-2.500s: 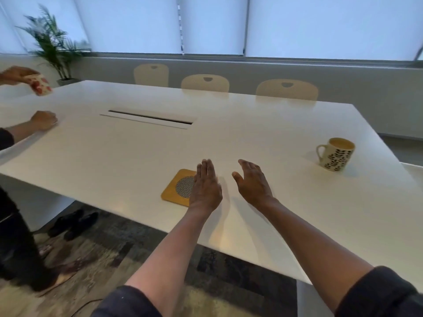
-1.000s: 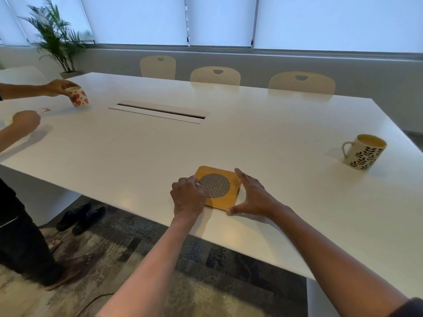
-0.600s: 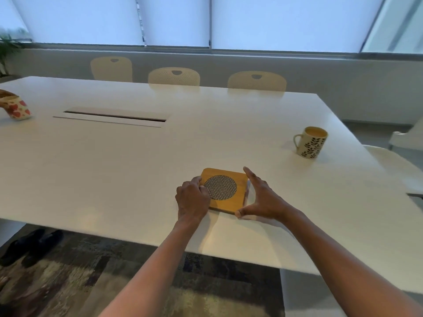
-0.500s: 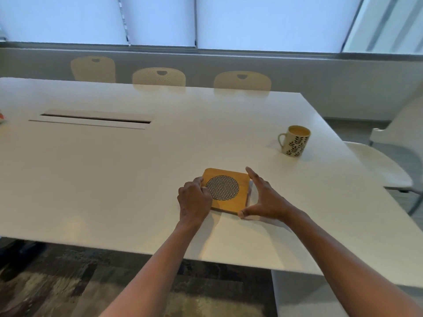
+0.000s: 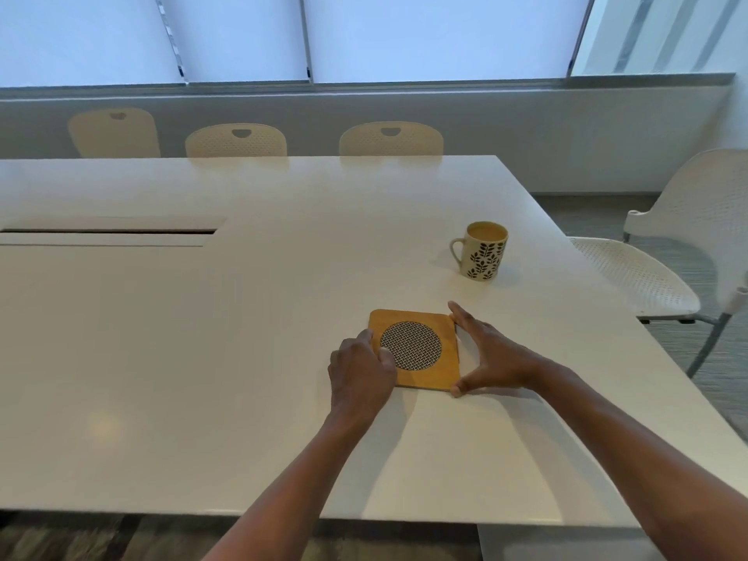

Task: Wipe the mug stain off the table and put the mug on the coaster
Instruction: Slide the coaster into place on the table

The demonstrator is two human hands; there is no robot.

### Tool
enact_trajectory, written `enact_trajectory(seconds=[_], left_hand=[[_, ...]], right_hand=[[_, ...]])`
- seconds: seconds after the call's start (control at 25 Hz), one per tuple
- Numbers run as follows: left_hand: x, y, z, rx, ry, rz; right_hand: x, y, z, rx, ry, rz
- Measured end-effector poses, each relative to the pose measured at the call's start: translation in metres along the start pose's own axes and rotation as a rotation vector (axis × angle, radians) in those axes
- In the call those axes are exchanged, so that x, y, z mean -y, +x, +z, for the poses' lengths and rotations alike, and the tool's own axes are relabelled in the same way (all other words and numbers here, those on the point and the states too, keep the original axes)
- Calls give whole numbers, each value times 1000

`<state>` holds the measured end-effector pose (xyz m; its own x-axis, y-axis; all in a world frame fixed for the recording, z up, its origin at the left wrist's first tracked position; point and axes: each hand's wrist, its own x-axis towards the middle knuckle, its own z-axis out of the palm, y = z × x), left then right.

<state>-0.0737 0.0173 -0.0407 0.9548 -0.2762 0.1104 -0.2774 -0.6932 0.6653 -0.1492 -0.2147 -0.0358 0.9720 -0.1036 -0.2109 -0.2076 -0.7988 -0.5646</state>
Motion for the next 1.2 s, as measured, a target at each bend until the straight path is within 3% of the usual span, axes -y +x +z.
enact_trajectory(seconds=[0.24, 0.56, 0.88, 1.2], left_hand=[[1, 1, 0, -7, 97, 55], [32, -13, -7, 49, 103, 258], [45, -15, -16, 145, 198, 276], [47, -12, -13, 110, 125, 265]], right_hand=[[-11, 18, -10, 52, -41, -48], [-18, 14, -8, 81, -58, 10], [-17, -19, 18, -95, -10, 56], [-4, -26, 35, -219, -141, -81]])
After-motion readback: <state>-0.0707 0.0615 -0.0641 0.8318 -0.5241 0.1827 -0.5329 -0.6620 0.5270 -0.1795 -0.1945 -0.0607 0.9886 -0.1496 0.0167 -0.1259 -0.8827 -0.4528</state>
